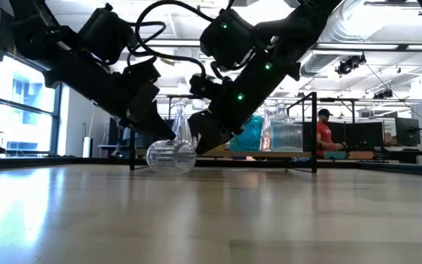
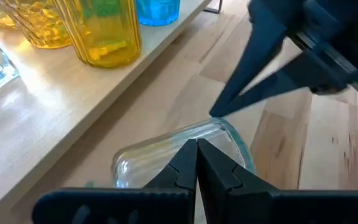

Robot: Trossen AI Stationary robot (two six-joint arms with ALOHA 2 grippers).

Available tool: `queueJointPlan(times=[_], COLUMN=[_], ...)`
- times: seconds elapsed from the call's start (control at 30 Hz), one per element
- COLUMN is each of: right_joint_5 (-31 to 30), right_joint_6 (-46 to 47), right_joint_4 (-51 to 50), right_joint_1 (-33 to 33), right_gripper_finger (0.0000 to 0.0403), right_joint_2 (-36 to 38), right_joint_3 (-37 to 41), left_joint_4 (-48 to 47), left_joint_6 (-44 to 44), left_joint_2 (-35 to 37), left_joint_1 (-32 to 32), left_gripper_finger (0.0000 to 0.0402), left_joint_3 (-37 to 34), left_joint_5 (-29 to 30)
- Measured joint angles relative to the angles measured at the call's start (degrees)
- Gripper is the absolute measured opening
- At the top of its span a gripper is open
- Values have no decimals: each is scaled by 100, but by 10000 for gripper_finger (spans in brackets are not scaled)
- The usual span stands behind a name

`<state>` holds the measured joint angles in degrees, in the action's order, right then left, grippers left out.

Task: Sort vases onto shelf
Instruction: Put the transparent vase on the shelf aligned with other transparent vase

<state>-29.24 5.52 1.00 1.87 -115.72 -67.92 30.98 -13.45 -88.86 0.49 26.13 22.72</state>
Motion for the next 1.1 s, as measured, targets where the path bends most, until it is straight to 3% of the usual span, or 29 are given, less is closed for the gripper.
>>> queueJointPlan(times=[0.2, 0.4, 0.53, 0.7, 0.87, 1.1], right_joint_5=[115, 302, 806, 1635, 1727, 1727], right_joint_6=[0, 23, 181, 309, 153, 315], right_joint_4=[-39, -496, -708, -575, -590, -586], right_joint_1=[4, 4, -35, -87, -87, -87], right_gripper_finger=[0, 0, 0, 5, 50, 135], right_joint_2=[4, 367, 687, 789, 789, 789], right_joint_3=[0, 7, 7, 7, 12, 13], left_joint_4=[-11, -542, -1372, -3080, -4098, -4166], left_joint_6=[-5, 4, -285, -625, -748, -1038], left_joint_2=[28, 785, 1430, 1944, 2098, 2061], left_joint_1=[-155, -386, -588, -758, -607, -66], left_gripper_finger=[0, 0, 0, 0, 18, 91], left_joint_3=[3, -7, -1, -7, -7, -7], left_joint_5=[54, 48, 64, 77, -140, -735])
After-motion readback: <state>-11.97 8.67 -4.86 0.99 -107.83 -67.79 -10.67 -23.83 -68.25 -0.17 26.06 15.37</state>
